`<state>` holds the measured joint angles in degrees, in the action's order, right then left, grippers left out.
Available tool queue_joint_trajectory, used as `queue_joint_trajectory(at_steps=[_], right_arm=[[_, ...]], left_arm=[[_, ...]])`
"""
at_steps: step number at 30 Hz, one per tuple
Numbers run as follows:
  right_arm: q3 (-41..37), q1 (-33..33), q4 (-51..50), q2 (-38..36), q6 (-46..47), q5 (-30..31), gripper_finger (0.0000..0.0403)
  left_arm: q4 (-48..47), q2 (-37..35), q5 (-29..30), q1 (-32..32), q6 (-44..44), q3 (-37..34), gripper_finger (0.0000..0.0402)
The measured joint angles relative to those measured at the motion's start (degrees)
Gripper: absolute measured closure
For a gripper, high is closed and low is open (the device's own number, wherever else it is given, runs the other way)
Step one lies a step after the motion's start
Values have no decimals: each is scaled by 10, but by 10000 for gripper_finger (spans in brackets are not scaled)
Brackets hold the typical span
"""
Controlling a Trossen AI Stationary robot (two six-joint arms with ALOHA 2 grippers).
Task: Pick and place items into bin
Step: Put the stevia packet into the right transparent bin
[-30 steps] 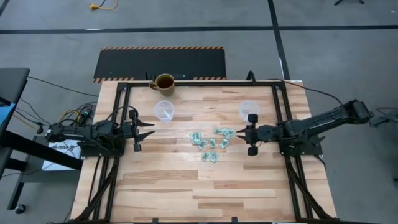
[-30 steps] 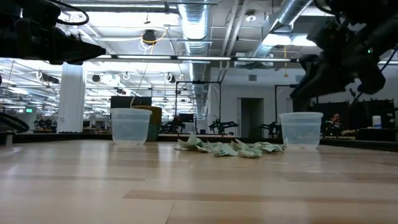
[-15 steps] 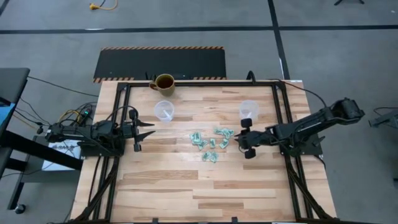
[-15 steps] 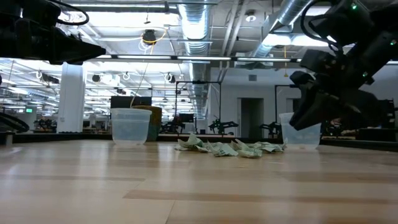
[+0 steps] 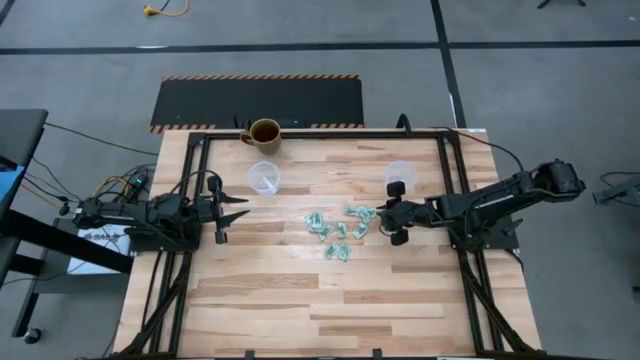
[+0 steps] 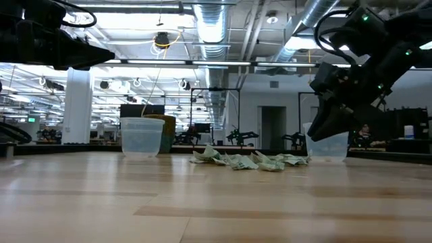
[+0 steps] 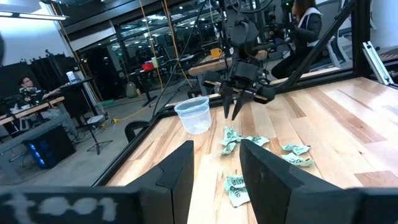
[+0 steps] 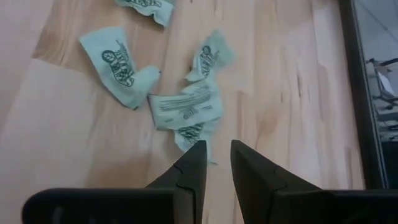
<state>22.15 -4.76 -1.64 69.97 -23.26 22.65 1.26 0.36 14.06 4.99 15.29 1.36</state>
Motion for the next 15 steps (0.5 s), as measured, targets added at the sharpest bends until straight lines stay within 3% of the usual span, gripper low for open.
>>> queue_joint_trajectory(at_steps=[9, 15], right_arm=[[77, -24, -88, 85, 9, 28, 334], [99, -24, -122, 145, 1, 30, 311]], left_arm=[[0, 0, 0, 0, 2, 0, 281], [0, 0, 0, 0, 1, 0, 281]])
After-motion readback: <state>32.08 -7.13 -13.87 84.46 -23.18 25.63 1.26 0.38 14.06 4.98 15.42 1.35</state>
